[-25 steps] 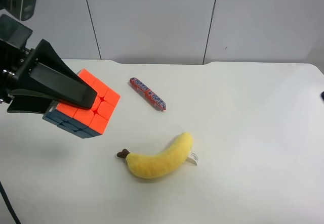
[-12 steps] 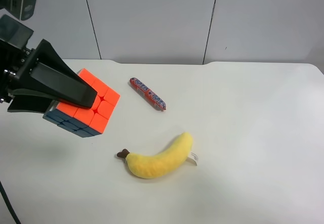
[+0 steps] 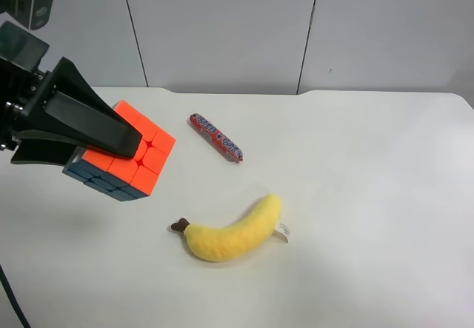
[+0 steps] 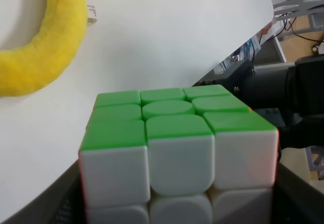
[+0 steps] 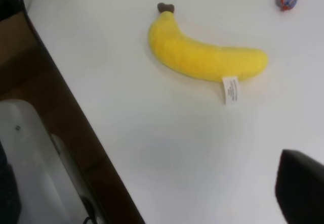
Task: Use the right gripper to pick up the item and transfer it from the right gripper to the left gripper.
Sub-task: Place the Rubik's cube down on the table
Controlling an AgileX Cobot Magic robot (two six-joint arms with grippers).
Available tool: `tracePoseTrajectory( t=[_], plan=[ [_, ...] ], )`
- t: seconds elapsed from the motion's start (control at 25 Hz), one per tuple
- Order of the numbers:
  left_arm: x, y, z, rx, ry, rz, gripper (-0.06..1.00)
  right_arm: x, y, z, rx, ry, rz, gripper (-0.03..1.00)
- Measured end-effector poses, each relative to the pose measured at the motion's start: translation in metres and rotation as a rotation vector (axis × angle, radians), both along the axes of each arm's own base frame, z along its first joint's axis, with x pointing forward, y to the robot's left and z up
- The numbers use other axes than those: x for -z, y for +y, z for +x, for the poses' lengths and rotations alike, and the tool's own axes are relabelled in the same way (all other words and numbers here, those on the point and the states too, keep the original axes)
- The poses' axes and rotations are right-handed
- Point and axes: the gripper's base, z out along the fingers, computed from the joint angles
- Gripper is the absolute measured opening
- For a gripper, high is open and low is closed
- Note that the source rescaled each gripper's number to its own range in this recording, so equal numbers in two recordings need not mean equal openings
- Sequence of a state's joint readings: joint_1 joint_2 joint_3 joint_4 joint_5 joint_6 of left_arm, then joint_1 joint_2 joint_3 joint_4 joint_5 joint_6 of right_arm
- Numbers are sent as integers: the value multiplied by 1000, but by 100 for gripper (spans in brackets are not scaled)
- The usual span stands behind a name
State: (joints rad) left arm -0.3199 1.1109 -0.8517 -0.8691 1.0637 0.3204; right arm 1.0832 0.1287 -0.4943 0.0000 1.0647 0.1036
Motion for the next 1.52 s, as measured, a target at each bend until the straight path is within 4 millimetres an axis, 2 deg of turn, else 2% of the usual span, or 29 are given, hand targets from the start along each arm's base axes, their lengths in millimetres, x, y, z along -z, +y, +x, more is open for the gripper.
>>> tracePoseTrajectory(
  t=[0.4,0.52,0.72,1.08,1.32,1.52],
  plan=[
    [0,0,0,0,0,1,0,0,0,1,47,-1,1,100],
    [0,0,0,2,-3,1,0,0,-3,1,183,-10,15,100],
    [0,0,0,2,-3,1,0,-1,-15,-10,468,-83,93,100],
    [0,0,0,1,-5,1,0,-1,-14,-12,933,-112,79,100],
    [0,0,2,-13,-24,2,0,-1,-14,-12,1036,-117,74,100],
    [0,4,12,-61,-139,47,0,-1,-14,-12,1042,-118,73,100]
  ],
)
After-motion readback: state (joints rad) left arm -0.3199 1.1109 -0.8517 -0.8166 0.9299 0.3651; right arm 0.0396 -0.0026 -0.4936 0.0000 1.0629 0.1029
